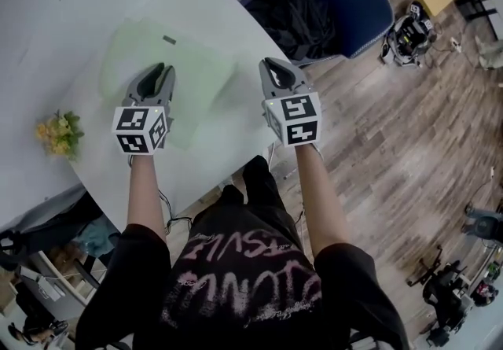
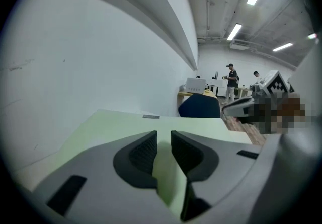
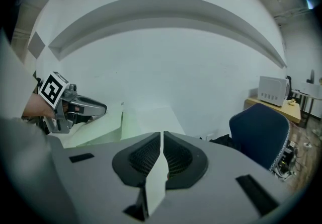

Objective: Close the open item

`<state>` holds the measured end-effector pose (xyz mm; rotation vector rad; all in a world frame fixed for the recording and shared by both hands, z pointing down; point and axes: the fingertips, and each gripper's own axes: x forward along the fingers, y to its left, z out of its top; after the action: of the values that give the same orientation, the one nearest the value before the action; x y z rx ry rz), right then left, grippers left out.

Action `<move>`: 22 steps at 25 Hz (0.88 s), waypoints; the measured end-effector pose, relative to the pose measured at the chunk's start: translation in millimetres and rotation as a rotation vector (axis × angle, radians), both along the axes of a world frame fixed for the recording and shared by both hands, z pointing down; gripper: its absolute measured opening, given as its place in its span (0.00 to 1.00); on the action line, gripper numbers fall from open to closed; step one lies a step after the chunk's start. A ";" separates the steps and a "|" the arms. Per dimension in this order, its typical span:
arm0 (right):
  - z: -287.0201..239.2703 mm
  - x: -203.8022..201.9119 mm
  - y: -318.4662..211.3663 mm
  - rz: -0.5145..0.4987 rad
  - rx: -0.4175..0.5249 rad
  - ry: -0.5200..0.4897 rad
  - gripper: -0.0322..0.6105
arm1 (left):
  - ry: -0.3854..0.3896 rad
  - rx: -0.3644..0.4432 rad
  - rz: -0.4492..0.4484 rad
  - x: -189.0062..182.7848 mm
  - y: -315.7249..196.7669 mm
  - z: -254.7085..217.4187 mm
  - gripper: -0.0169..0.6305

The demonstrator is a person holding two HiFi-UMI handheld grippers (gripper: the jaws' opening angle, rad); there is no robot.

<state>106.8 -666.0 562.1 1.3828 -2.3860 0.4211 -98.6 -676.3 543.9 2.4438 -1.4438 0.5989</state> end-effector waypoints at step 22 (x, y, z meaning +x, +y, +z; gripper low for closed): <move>26.1 1.3 -30.9 -0.035 -0.031 -0.036 0.09 | -0.188 -0.223 0.069 25.9 -19.5 69.6 0.23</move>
<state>108.0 -696.9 588.2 1.3293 -2.4182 0.4753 -72.7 -695.8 613.6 2.3202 -1.2819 0.9722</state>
